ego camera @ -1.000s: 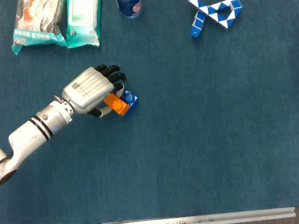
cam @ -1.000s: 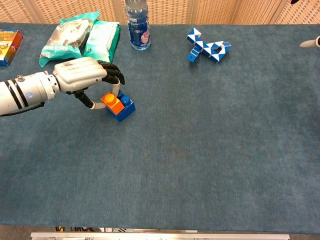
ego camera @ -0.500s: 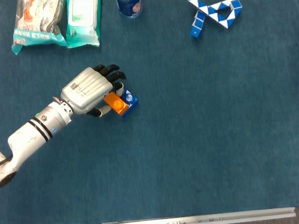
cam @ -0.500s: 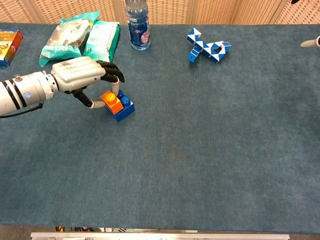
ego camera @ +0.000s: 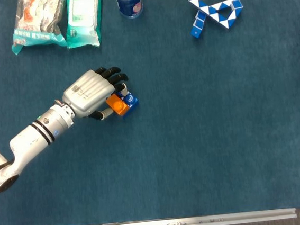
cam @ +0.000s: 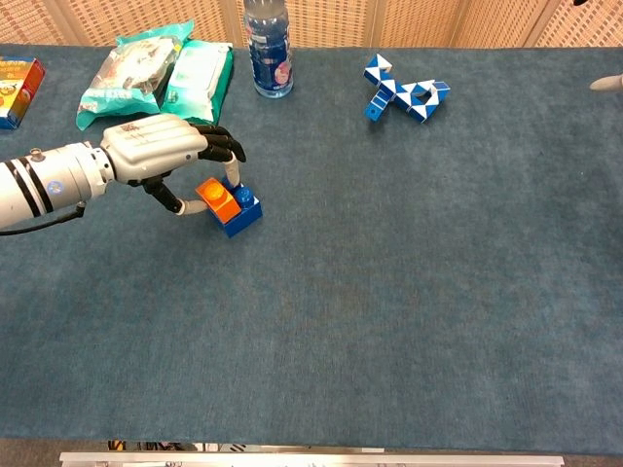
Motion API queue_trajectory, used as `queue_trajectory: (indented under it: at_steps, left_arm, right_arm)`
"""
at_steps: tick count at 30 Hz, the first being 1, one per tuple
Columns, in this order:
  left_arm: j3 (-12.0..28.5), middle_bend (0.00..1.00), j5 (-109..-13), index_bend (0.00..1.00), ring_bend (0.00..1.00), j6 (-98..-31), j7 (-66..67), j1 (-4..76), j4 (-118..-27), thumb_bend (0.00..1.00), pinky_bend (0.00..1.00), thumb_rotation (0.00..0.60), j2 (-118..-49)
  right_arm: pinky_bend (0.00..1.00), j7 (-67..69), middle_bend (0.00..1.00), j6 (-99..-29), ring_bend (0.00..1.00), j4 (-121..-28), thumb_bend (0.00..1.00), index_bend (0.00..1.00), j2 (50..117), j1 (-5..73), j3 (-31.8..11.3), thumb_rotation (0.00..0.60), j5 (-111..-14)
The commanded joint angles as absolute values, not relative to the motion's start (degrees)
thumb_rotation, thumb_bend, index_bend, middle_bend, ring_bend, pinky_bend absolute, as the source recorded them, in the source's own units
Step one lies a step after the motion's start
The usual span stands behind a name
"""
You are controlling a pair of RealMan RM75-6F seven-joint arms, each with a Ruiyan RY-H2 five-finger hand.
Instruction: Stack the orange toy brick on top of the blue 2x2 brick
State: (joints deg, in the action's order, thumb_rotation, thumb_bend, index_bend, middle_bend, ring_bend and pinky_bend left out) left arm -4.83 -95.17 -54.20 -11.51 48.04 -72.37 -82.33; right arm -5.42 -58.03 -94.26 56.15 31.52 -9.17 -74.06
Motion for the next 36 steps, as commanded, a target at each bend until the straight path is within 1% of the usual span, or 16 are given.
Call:
queue_trajectory:
  at_steps: [1, 6, 13, 20, 29, 36]
  left_arm:
    - [-4.8, 0.20, -94.7, 0.33, 0.12, -53.7, -11.6, 48.0, -74.0, 0.31, 0.25, 0.600, -81.2]
    - [-4.9, 0.20, -94.3, 0.35, 0.12, -53.1, -11.1, 47.8, -75.8, 0.31, 0.25, 0.600, -80.1]
    - [-4.6, 0.20, -94.3, 0.47, 0.12, -53.6, -10.8, 47.4, -75.6, 0.31, 0.25, 0.600, -80.7]
    - [-4.1, 0.20, -93.6, 0.54, 0.13, -53.1, -10.3, 47.3, -75.5, 0.31, 0.25, 0.600, -81.4]
    - [-3.0, 0.20, -91.3, 0.56, 0.13, -50.1, -9.4, 48.2, -75.9, 0.31, 0.25, 0.600, -81.8]
    - [-1.8, 0.20, -88.2, 0.57, 0.13, -46.8, -8.6, 48.9, -77.6, 0.31, 0.25, 0.600, -80.9]
  right_arm:
    - [0.23, -5.2, 0.27, -58.0, 0.14, -94.1, 0.08, 0.11, 56.2, 31.5, -9.2, 0.600, -74.2]
    - [0.23, -5.0, 0.27, -58.1, 0.14, -94.0, 0.08, 0.11, 56.2, 31.5, -9.2, 0.600, -74.5]
    - [0.23, -4.9, 0.27, -58.5, 0.14, -94.2, 0.08, 0.11, 56.1, 31.3, -9.2, 0.600, -74.7]
    - [0.23, -4.9, 0.27, -58.7, 0.14, -94.5, 0.08, 0.11, 55.9, 31.1, -9.2, 0.600, -74.7]
    - [0.23, -4.6, 0.27, -58.9, 0.14, -94.3, 0.08, 0.11, 55.9, 30.8, -9.2, 0.600, -74.8]
    - [0.23, -4.3, 0.27, -58.8, 0.14, -93.9, 0.08, 0.11, 56.0, 30.8, -9.1, 0.600, -74.9]
